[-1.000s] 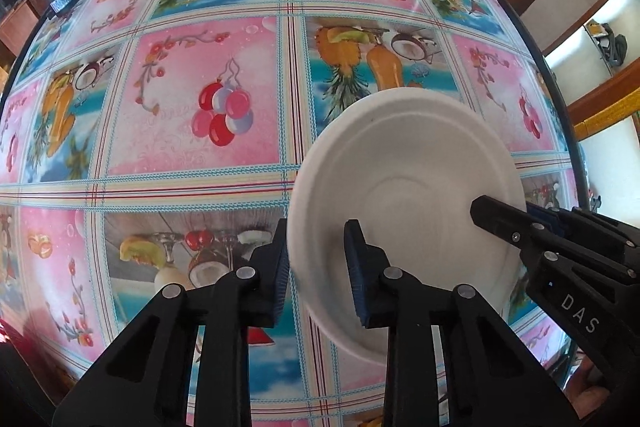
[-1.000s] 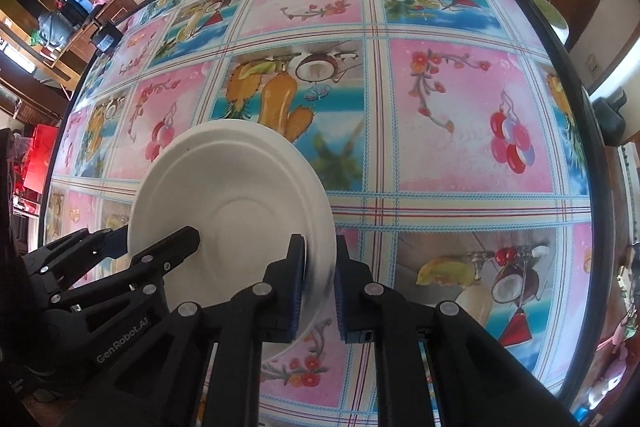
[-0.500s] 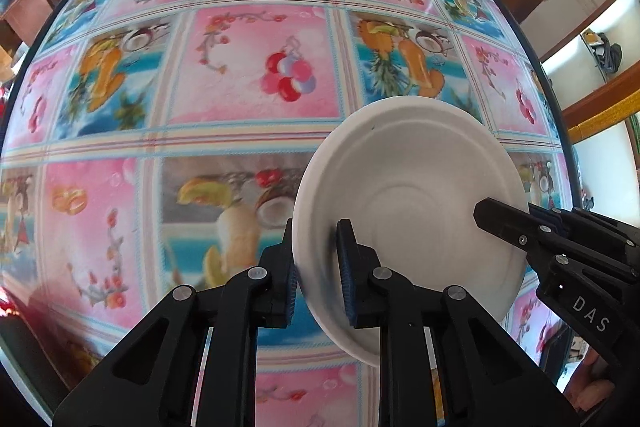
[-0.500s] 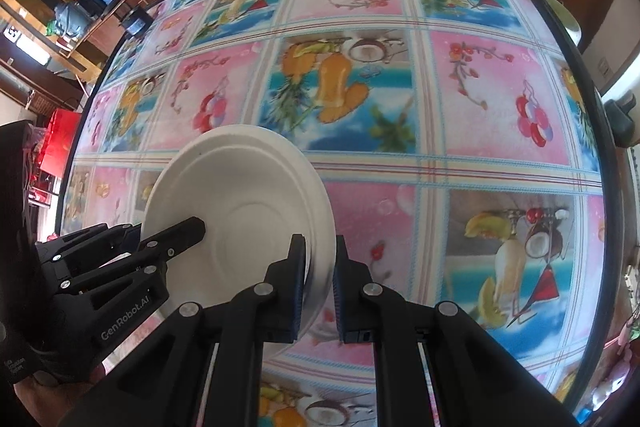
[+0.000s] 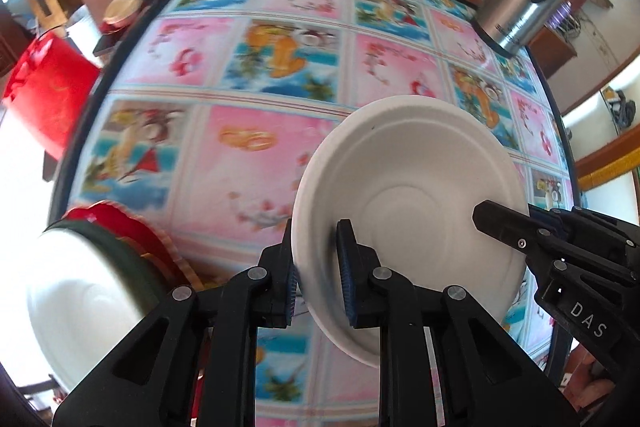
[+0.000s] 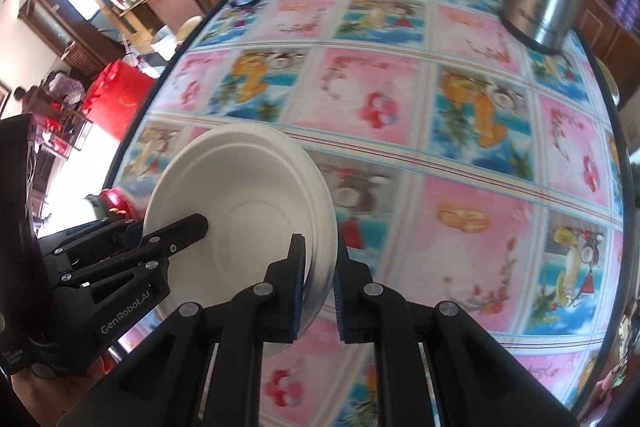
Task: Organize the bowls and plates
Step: 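Lift the white bowl with both grippers and carry it over the stack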
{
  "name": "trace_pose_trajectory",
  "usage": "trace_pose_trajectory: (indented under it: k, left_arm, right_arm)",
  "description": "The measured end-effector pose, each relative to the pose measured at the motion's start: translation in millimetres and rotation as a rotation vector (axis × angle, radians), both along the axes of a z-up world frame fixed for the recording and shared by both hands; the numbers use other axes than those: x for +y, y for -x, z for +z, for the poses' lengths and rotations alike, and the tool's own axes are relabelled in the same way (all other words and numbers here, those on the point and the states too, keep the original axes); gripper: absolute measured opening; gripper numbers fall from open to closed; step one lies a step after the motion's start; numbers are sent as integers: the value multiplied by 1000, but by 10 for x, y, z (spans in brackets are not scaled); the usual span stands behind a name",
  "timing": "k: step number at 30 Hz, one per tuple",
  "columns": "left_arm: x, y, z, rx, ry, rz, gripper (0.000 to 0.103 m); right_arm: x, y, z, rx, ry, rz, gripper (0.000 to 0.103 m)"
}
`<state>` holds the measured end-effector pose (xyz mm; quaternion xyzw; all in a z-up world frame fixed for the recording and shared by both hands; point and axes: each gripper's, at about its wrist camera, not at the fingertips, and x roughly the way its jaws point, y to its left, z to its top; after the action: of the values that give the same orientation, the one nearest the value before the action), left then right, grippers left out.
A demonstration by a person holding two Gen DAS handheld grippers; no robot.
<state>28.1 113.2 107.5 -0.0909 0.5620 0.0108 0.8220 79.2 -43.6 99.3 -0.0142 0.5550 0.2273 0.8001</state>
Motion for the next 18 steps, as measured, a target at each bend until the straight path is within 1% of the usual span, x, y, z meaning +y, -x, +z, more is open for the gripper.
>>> trace_pose_trajectory:
  k: [5, 11, 18]
  left_arm:
    - [479, 304, 139, -14, 3, 73, 17]
    - [995, 662, 228, -23, -23, 157, 18]
    - [1361, 962, 219, -15, -29, 221, 18]
  right_arm:
    - [498, 172, 118, -20, -6, 82, 13]
    - [1050, 381, 195, -38, -11, 184, 15]
    - [1522, 588, 184, -39, -3, 271, 15]
